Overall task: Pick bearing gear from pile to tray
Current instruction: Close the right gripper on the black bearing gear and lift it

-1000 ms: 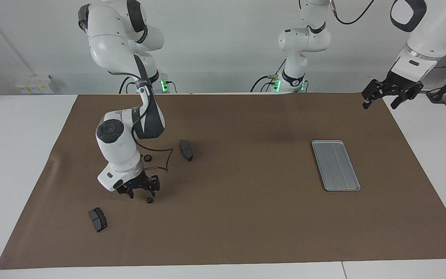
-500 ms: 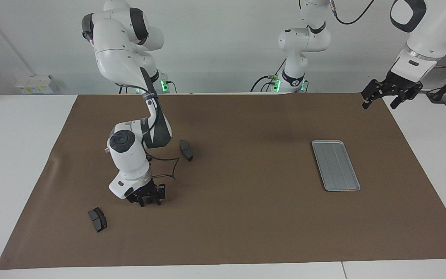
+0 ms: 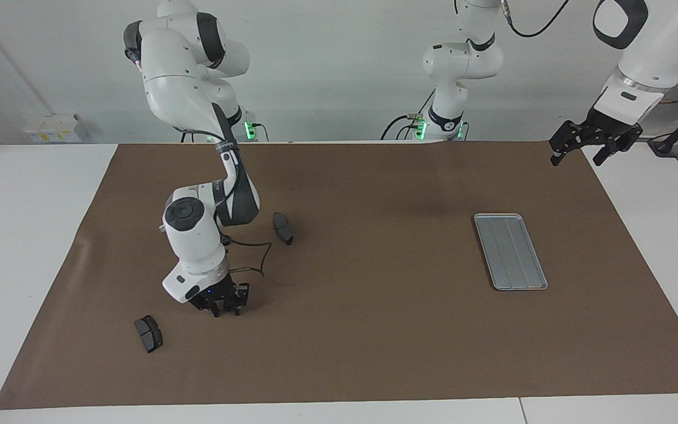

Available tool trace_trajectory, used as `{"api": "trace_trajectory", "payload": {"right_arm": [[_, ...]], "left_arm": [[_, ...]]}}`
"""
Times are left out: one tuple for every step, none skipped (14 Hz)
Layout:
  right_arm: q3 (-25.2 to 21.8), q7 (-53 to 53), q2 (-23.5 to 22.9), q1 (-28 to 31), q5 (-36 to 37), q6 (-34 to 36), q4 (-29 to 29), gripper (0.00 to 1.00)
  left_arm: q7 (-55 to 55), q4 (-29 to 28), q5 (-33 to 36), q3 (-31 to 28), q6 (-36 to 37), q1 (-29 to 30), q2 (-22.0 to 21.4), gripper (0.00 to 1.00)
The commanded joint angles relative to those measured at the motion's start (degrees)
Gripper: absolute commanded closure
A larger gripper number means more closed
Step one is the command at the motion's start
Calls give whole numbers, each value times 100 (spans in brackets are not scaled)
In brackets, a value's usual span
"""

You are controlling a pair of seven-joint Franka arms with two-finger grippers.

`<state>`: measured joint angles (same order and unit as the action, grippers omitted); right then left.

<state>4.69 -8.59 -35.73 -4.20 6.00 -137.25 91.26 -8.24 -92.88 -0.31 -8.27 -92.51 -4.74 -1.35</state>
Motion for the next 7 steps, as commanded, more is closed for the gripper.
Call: {"api": "trace_trajectory", "payload": {"right_arm": [[41, -160, 48, 60, 130, 190, -21, 51], [41, -151, 66, 60, 130, 234, -12, 52], [41, -151, 92, 51, 130, 286, -3, 53], [41, -151, 92, 51, 130, 304, 14, 55], [41, -151, 101, 51, 130, 313, 23, 56], [41, -151, 110, 51, 130, 322, 58, 57], [41, -151, 119, 42, 130, 331, 76, 58]], "left_arm": [[68, -151, 92, 54, 57, 60, -164, 0], [68, -151, 92, 54, 49, 60, -164, 0], [60, -151, 92, 54, 31, 60, -155, 0], [60, -151, 92, 54, 22, 69, -155, 0], [51, -143, 92, 54, 22, 69, -155, 0], [51, -151, 92, 54, 14, 69, -155, 0], [51, -143, 101, 54, 5, 69, -155, 0]]}}
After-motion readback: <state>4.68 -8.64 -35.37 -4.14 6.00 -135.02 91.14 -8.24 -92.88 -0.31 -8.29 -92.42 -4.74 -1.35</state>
